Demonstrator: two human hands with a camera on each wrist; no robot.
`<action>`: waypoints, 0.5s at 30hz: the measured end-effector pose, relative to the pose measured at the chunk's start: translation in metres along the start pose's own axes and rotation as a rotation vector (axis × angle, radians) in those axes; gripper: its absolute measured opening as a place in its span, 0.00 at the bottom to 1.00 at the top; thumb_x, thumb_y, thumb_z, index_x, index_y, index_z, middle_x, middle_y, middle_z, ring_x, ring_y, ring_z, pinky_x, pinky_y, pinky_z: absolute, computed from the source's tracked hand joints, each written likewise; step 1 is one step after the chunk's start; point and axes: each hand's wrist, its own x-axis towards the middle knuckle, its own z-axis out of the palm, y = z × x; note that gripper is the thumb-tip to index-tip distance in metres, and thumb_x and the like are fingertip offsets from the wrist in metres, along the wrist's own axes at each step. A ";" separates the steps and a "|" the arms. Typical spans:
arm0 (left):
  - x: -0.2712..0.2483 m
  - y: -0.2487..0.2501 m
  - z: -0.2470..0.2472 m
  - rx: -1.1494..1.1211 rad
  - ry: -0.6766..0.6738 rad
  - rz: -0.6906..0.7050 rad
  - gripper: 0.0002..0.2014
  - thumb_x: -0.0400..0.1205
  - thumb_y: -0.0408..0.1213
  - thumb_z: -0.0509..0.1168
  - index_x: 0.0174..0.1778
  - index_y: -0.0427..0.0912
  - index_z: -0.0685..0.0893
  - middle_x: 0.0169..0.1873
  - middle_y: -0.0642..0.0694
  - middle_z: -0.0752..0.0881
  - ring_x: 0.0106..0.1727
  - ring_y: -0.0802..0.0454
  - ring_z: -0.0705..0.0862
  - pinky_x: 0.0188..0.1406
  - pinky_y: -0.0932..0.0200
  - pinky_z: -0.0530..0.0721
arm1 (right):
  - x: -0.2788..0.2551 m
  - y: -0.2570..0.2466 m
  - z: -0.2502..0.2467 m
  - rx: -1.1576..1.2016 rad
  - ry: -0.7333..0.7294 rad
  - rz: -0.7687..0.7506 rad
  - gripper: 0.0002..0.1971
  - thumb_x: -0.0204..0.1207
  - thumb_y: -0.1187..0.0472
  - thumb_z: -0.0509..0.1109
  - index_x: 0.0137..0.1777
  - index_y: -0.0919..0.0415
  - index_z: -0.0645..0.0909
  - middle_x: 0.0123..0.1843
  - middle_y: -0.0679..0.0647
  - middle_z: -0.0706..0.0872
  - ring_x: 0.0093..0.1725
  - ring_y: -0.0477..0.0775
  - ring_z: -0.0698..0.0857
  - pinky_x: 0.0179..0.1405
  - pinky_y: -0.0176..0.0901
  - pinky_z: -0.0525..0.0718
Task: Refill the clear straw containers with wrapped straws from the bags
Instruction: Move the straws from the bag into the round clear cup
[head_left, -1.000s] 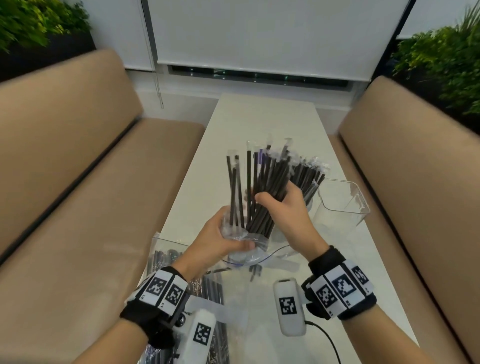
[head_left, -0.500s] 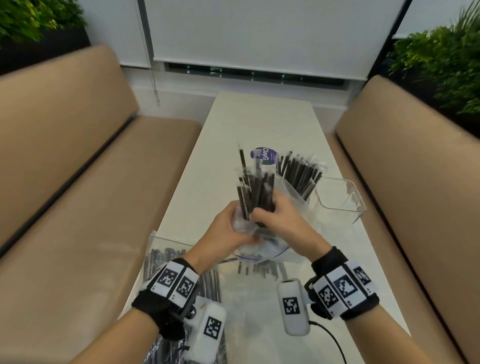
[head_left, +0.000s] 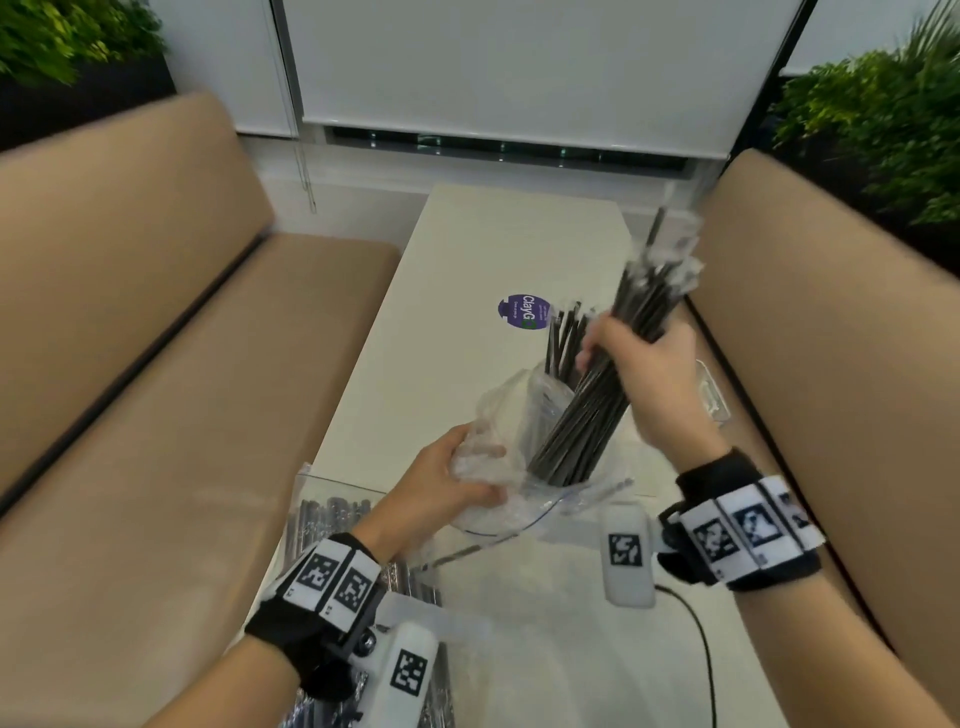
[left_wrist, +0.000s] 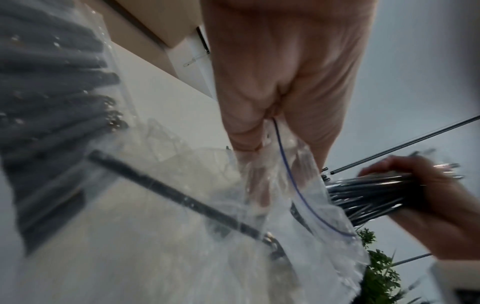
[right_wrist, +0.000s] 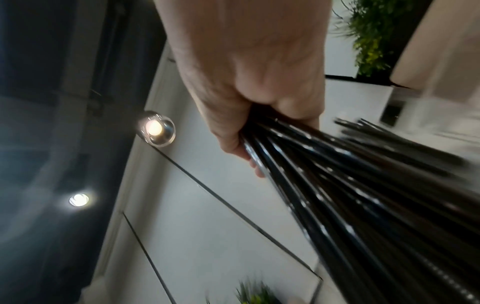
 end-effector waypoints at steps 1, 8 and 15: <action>-0.002 -0.004 0.000 0.011 -0.013 -0.032 0.42 0.65 0.32 0.81 0.76 0.50 0.73 0.64 0.52 0.87 0.64 0.50 0.86 0.64 0.52 0.84 | 0.005 -0.016 -0.007 0.036 0.036 -0.020 0.15 0.68 0.76 0.67 0.24 0.60 0.80 0.22 0.55 0.81 0.25 0.58 0.79 0.34 0.50 0.82; -0.014 -0.017 0.004 0.089 -0.169 -0.186 0.40 0.63 0.44 0.81 0.73 0.50 0.77 0.66 0.50 0.84 0.59 0.48 0.88 0.32 0.61 0.85 | 0.038 -0.098 -0.037 0.404 0.237 -0.233 0.11 0.74 0.75 0.67 0.48 0.66 0.67 0.29 0.55 0.79 0.27 0.52 0.81 0.35 0.50 0.83; -0.008 -0.004 -0.005 0.028 -0.037 -0.120 0.31 0.71 0.32 0.79 0.71 0.46 0.79 0.65 0.48 0.86 0.56 0.50 0.88 0.34 0.65 0.83 | 0.032 -0.077 -0.012 0.304 0.195 -0.205 0.11 0.71 0.74 0.68 0.37 0.60 0.71 0.30 0.56 0.79 0.28 0.54 0.81 0.37 0.52 0.82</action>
